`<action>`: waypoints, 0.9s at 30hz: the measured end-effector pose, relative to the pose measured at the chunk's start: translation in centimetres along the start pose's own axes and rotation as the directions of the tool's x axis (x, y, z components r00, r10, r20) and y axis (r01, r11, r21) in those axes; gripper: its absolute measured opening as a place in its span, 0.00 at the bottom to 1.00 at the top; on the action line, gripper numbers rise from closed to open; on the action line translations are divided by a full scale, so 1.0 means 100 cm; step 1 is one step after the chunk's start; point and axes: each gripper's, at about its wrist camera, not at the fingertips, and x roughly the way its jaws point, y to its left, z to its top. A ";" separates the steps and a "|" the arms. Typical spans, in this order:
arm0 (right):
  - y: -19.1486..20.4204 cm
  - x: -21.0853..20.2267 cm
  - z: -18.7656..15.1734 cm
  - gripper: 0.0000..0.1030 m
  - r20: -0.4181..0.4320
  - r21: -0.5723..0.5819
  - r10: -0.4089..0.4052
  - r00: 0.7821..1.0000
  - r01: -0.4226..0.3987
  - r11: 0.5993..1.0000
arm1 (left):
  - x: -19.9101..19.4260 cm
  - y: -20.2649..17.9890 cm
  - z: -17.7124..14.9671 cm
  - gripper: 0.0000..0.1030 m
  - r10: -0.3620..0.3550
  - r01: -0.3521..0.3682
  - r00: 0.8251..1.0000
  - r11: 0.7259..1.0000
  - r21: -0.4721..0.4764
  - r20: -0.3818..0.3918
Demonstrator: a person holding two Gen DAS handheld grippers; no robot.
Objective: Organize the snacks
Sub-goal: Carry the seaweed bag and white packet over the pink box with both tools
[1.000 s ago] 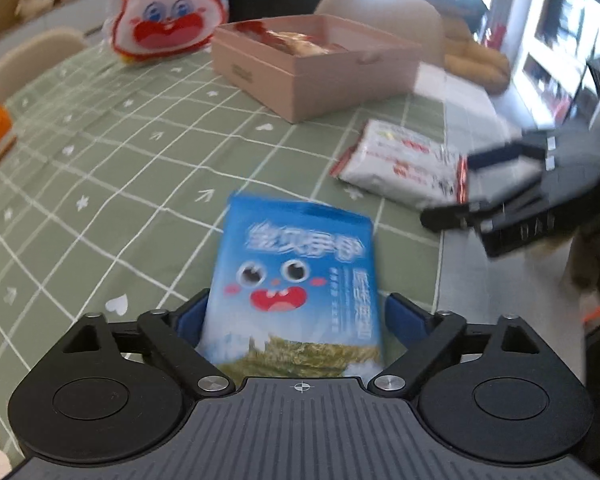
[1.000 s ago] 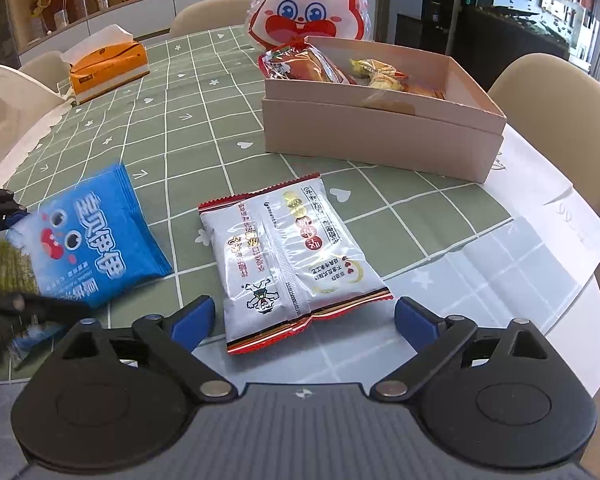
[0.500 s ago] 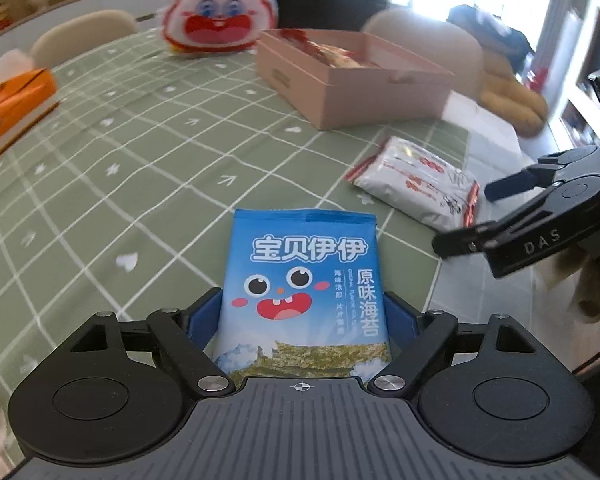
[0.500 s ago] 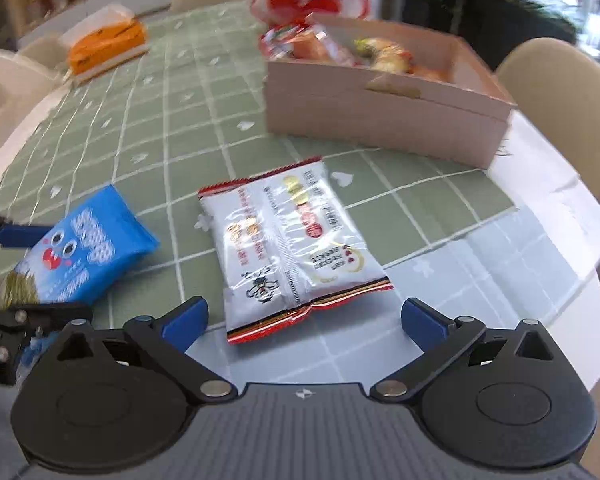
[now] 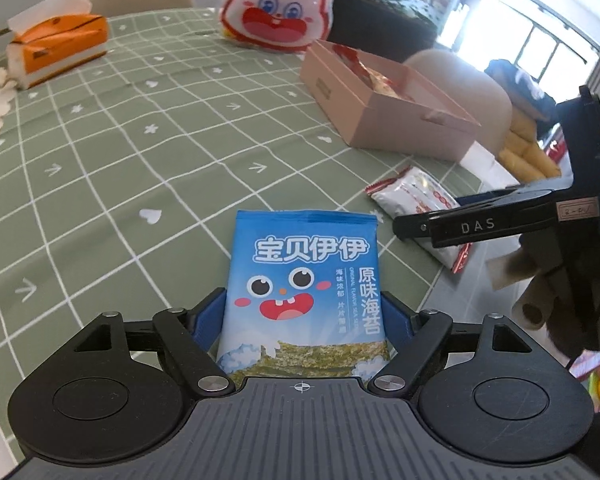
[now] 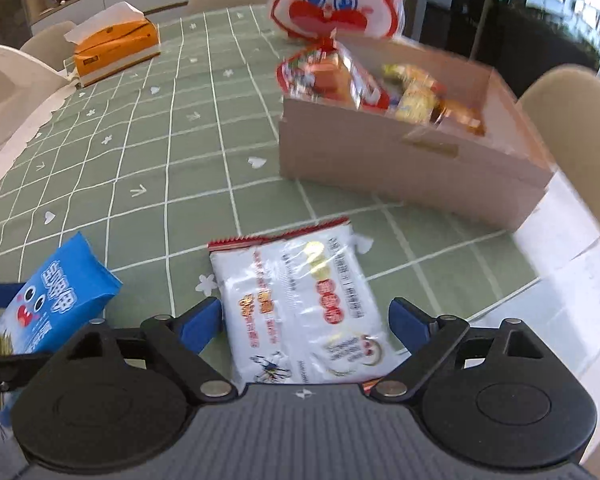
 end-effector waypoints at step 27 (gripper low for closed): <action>0.031 -0.024 -0.024 0.79 -0.003 -0.050 0.085 0.996 -0.085 0.995 | -0.002 -0.021 -0.006 0.82 0.109 -0.109 0.994 0.994 0.012 -0.024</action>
